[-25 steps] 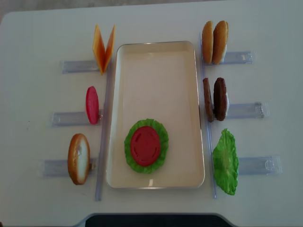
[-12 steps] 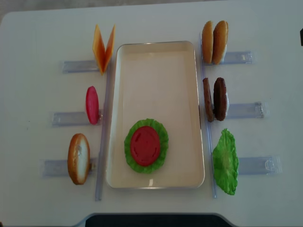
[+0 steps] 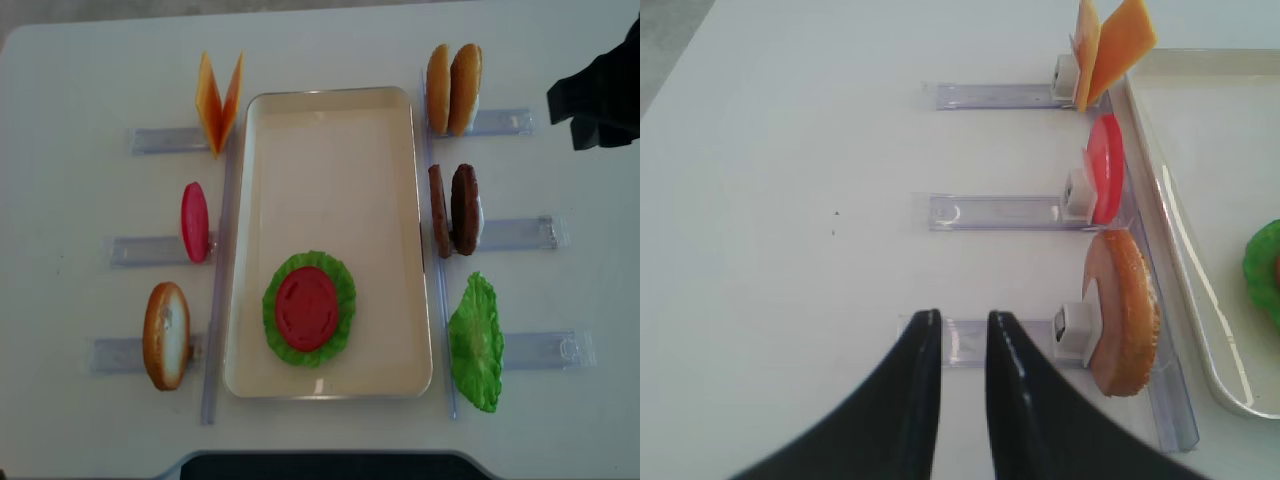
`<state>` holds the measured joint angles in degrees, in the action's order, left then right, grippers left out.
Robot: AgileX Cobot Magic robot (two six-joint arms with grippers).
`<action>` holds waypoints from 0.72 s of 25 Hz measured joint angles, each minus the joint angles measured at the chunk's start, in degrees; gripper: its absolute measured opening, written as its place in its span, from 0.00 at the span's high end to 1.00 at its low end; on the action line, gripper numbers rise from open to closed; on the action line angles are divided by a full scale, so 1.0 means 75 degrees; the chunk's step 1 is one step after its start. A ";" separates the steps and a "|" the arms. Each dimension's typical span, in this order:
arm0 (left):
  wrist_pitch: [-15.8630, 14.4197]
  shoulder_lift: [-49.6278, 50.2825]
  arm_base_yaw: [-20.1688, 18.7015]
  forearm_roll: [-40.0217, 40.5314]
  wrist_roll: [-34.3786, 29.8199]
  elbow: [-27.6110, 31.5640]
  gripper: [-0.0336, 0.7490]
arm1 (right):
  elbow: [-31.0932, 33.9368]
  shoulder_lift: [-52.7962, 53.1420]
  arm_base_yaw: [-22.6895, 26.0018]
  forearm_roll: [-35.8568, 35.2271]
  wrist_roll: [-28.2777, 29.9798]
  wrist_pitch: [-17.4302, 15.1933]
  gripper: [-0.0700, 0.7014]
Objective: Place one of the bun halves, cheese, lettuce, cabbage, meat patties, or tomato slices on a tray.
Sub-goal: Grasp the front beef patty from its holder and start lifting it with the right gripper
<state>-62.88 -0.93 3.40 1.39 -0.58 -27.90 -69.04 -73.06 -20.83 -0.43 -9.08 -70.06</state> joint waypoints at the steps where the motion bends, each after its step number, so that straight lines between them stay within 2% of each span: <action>1: 0.0000 0.0000 0.0000 0.0000 0.0000 0.0000 0.81 | 0.0000 -0.0005 -0.0204 0.0000 -0.0136 0.0000 0.50; 8: 0.0000 0.0000 0.0000 0.0000 0.0000 0.0000 0.81 | 0.0000 -0.0369 -0.1337 -0.0003 -0.0971 0.0009 0.50; 13: 0.0000 0.0000 0.0000 0.0000 0.0000 0.0000 0.81 | -0.0067 -0.0707 -0.1648 -0.0003 -0.1145 0.0059 0.50; 18: 0.0000 0.0000 0.0000 0.0000 0.0000 0.0000 0.81 | -0.0163 -0.0879 -0.1688 -0.0009 -0.1199 0.0224 0.50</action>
<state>-62.88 -0.93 3.40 1.39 -0.58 -27.90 -70.26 -79.65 -33.48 -0.50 -18.07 -68.38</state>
